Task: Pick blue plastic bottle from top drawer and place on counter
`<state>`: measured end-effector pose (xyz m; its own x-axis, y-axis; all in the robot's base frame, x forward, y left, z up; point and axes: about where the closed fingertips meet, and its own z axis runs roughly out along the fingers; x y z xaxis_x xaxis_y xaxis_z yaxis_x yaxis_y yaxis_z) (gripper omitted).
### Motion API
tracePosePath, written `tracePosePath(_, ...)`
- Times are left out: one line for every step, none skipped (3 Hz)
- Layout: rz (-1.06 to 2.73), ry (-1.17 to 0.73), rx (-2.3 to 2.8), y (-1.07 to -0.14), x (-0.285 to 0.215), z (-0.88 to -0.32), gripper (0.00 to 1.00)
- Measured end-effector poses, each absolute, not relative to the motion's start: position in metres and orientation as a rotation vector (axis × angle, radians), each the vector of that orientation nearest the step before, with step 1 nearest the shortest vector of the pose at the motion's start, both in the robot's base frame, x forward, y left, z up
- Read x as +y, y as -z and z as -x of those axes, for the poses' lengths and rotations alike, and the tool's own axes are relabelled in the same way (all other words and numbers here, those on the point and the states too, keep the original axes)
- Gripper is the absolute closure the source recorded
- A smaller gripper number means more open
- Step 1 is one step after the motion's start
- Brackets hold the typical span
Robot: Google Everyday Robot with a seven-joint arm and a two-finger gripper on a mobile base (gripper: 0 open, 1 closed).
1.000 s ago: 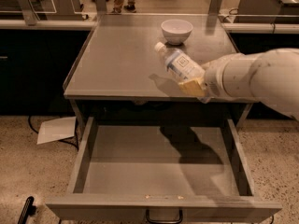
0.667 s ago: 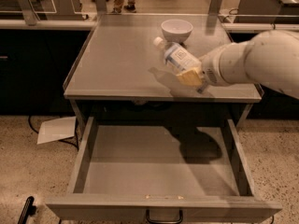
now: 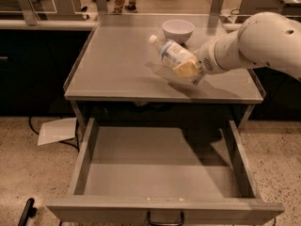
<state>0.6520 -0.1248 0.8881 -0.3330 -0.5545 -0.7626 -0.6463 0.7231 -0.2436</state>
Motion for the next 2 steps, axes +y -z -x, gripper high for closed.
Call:
tracePosePath(0.945,-0.186,2.002,-0.877,-0.119,-0.663,1.0)
tracePosePath(0.959,-0.227,1.989,-0.865,-0.112,-0.669,1.0)
